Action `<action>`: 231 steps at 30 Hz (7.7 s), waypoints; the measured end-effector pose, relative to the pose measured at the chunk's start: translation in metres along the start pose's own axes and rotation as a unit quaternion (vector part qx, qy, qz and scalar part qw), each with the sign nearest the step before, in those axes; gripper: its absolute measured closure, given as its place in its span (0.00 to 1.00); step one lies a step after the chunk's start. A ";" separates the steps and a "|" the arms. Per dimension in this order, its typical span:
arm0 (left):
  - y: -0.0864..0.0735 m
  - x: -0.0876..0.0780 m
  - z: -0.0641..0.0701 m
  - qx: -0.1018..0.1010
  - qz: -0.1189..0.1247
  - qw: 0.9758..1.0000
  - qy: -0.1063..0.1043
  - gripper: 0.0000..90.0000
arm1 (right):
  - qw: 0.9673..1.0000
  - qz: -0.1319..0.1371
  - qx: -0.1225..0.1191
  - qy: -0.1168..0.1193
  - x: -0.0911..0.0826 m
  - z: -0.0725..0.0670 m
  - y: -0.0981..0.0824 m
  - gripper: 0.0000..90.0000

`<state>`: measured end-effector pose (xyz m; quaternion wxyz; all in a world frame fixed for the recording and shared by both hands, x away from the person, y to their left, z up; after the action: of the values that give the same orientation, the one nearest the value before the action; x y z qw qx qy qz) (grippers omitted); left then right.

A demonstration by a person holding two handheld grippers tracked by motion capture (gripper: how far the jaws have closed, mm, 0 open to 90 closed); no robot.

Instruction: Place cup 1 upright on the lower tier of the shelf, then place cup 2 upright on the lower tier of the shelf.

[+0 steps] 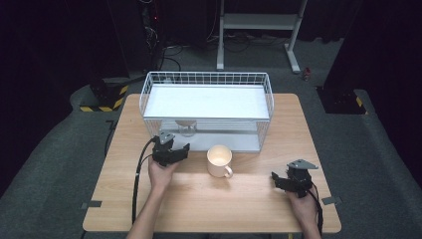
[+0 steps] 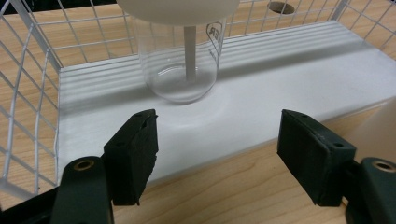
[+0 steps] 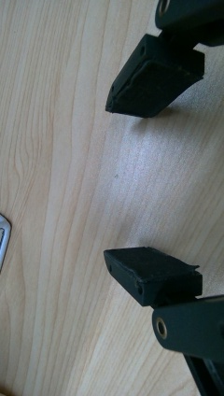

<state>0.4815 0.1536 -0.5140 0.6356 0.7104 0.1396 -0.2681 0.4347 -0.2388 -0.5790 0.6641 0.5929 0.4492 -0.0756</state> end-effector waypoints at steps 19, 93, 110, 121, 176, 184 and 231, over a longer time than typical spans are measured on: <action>-0.004 -0.023 0.003 0.025 0.010 1.000 0.006 0.32 | 1.000 0.000 0.000 0.000 0.000 0.000 0.000 0.27; -0.108 -0.041 0.004 0.029 -0.061 0.997 0.026 0.27 | 1.000 -0.004 -0.007 0.022 -0.001 -0.007 -0.002 0.23; -0.109 -0.041 0.004 0.026 -0.062 0.997 0.027 0.27 | 0.989 0.032 -0.046 0.137 -0.012 -0.077 -0.003 0.18; -0.109 -0.041 0.004 0.025 -0.064 0.997 0.027 0.27 | 0.978 0.030 -0.082 0.187 -0.003 -0.119 0.008 0.14; -0.109 -0.041 0.003 0.028 -0.065 0.997 0.027 0.26 | 0.978 0.056 -0.123 0.160 0.063 -0.171 0.106 0.09; -0.109 -0.041 0.003 0.028 -0.065 0.997 0.027 0.26 | 0.978 0.057 -0.126 0.155 0.065 -0.172 0.106 0.10; -0.109 -0.041 0.003 0.028 -0.066 0.997 0.027 0.27 | 0.976 0.064 -0.126 0.164 0.048 -0.159 0.122 0.11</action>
<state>0.3881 0.1730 -0.5815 0.5920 0.7244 0.1958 -0.2941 0.4594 -0.0470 -0.5073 0.6539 0.5366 0.5191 0.1224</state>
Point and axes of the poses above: each handheld gripper's, and its own axes: x roughly forward along the jaws, y roughly out of its top, z roughly to its right, the point moved 8 cm from there along x, roughly forward along the jaws, and after that the axes turned 10 degrees about y, right-handed, at the moved point
